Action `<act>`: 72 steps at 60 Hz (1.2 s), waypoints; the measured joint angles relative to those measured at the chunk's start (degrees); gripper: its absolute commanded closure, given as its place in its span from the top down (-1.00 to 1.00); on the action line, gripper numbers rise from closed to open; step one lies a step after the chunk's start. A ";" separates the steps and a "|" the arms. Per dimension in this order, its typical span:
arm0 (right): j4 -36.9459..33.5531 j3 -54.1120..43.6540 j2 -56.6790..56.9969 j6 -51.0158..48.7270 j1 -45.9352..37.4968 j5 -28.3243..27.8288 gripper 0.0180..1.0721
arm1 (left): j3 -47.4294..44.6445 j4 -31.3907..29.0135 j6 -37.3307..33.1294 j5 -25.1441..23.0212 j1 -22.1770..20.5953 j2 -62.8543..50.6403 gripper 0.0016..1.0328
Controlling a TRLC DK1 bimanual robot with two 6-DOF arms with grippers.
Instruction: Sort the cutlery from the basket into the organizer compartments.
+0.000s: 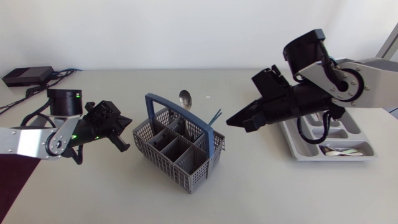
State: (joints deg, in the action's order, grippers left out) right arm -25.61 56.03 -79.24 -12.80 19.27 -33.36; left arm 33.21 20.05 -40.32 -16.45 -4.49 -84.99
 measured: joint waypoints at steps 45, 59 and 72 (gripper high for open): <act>10.88 -2.19 -14.62 -0.57 -4.70 3.23 -0.89 | -5.20 -22.34 -3.41 -4.74 -3.08 17.05 -0.93; 10.88 -0.94 -16.13 -0.57 -6.12 3.23 -0.89 | -5.20 -32.61 -3.91 -7.02 -5.75 26.84 -0.93; 10.82 -0.39 -16.31 -0.57 -6.08 3.17 -0.89 | -5.57 -32.50 -3.89 -7.37 -11.02 26.60 -0.93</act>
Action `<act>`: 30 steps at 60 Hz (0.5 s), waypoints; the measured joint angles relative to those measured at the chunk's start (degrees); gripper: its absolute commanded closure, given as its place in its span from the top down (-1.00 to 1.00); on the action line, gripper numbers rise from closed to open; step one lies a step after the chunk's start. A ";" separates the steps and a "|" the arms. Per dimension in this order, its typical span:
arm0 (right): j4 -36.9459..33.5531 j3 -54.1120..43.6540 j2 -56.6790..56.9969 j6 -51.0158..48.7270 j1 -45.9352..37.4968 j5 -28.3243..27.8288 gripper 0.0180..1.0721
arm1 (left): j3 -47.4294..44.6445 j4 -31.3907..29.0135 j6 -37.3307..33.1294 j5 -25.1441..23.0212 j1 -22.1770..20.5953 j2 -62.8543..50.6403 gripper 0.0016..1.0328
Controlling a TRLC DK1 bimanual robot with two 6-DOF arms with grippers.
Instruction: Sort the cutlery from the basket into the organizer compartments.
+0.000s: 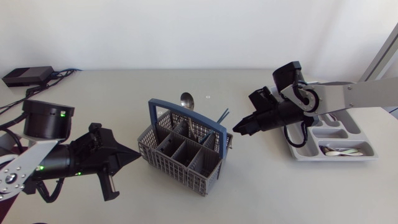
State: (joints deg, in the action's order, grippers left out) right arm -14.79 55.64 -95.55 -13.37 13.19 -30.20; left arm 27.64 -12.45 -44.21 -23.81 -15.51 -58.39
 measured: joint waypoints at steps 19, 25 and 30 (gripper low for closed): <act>-1.46 -0.52 1.07 0.00 3.34 -2.45 -0.89 | 0.35 12.07 0.20 0.02 0.24 -16.70 -0.93; -2.27 -1.46 3.10 0.00 3.89 -2.89 -0.89 | 1.84 14.47 0.66 0.07 0.57 -21.24 -0.93; -3.34 -2.38 5.09 0.00 4.33 -3.02 -0.89 | 3.48 16.46 1.03 0.39 0.81 -24.04 -0.93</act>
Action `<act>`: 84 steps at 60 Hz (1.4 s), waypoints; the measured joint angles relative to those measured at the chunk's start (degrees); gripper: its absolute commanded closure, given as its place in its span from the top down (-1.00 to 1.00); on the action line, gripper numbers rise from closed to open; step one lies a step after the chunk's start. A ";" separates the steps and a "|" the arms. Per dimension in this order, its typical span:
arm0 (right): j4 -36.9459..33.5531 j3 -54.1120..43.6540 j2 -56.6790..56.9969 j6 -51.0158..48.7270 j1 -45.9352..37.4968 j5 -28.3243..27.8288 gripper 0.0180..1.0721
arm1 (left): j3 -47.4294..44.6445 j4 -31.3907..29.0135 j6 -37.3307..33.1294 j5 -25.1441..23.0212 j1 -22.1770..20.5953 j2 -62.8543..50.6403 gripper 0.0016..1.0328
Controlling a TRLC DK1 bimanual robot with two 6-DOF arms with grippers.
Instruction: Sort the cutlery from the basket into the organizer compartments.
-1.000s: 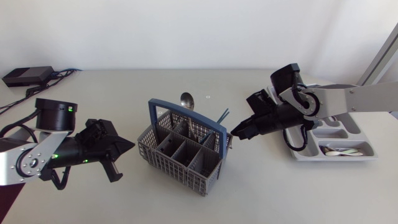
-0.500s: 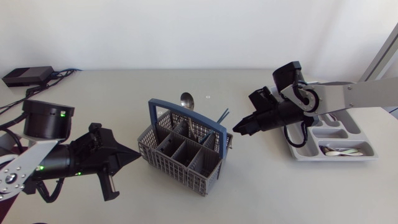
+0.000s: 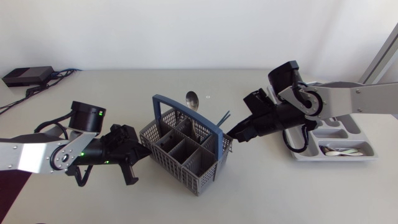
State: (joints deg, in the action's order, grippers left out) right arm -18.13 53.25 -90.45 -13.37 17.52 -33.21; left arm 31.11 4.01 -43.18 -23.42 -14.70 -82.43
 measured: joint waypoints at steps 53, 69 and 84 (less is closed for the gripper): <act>-6.34 -6.91 10.40 -0.20 2.60 -1.29 -0.89 | 17.35 0.24 2.12 0.57 5.55 -12.72 -0.93; -2.23 0.04 2.01 0.66 -6.16 -1.20 -0.89 | 5.49 -10.97 -2.38 -0.33 3.69 10.69 -0.93; -0.57 11.47 -9.99 3.87 -8.63 -1.07 -0.89 | 0.81 -23.12 -3.21 -0.37 -5.53 25.00 -0.93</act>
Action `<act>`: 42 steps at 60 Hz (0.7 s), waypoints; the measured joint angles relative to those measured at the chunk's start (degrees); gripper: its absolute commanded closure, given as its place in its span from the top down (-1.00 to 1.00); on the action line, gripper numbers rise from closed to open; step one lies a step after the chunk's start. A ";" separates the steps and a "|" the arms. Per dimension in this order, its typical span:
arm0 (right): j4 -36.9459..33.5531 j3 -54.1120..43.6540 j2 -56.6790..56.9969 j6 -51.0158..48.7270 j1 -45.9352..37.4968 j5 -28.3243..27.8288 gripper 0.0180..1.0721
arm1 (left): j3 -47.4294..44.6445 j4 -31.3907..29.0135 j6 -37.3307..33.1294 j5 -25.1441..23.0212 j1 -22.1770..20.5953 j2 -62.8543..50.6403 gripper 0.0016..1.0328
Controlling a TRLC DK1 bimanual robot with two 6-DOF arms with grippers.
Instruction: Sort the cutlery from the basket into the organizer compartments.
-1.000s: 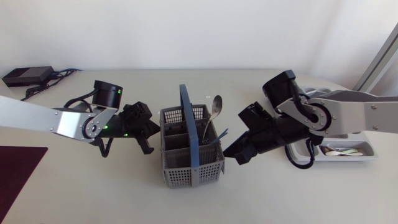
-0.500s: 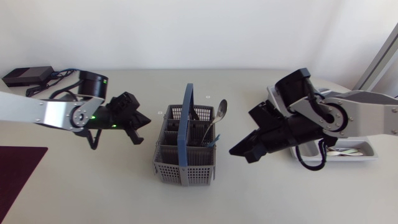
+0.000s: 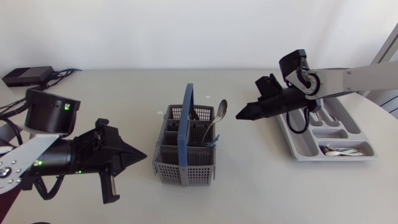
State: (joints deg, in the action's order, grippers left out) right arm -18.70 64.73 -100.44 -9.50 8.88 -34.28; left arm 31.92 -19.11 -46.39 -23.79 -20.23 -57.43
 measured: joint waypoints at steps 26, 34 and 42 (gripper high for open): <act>-0.46 16.00 -14.84 3.72 -0.35 -1.92 -0.89 | -2.34 -5.33 0.28 0.00 -11.15 2.67 -0.93; -1.27 20.09 -17.79 4.26 0.00 -2.75 -0.89 | -3.23 -0.87 0.39 0.00 -11.41 -1.90 -0.93; -3.39 24.39 -20.76 5.01 1.55 -3.43 -0.89 | -3.39 4.31 1.18 0.00 -11.41 -8.13 -0.93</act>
State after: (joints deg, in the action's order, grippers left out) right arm -22.09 89.12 -121.21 -4.49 10.44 -37.71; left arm 28.53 -14.81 -45.21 -23.79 -31.64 -65.56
